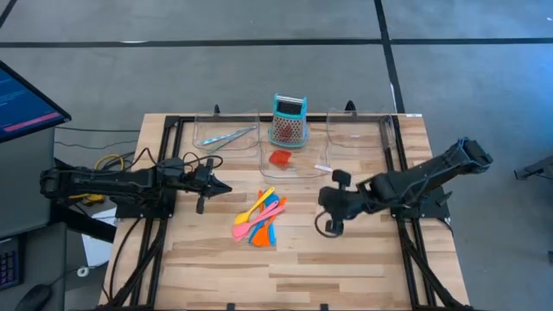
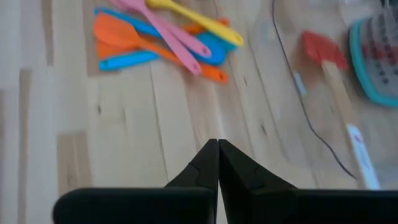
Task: Pick & Place Kitchen Items
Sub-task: Put the pink spatula into the middle transparent bin
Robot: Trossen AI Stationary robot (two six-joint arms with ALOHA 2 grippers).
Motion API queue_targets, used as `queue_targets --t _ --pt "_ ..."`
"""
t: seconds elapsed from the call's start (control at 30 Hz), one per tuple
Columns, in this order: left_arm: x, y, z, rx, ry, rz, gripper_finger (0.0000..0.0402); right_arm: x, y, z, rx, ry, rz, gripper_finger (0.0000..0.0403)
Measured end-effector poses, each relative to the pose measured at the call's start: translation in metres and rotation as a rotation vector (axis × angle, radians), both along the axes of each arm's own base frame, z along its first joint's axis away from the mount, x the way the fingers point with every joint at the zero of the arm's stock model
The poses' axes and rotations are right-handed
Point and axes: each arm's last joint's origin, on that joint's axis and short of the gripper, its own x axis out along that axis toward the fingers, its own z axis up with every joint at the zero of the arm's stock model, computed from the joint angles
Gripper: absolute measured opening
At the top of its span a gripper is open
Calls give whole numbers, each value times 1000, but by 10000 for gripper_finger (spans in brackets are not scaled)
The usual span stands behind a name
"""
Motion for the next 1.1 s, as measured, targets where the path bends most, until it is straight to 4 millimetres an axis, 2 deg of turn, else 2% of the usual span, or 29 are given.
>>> queue_targets --t 0.13,0.3,0.43,0.67,0.83,1.1 --pt "0 0 0 0 0 0 3 6 14 -20 -32 -106 1 1" --pt "0 0 0 0 1 0 3 25 27 -50 -46 -183 -16 3" --pt "0 0 0 0 1 0 3 41 34 -73 -54 -175 -9 1" --pt "0 0 0 0 1 0 3 58 38 -108 -77 -136 1 4" --pt "0 0 0 -2 0 0 3 67 36 -123 -87 -113 -16 2" --pt "0 0 0 -103 7 20 3 86 31 -122 23 -158 -2 4"
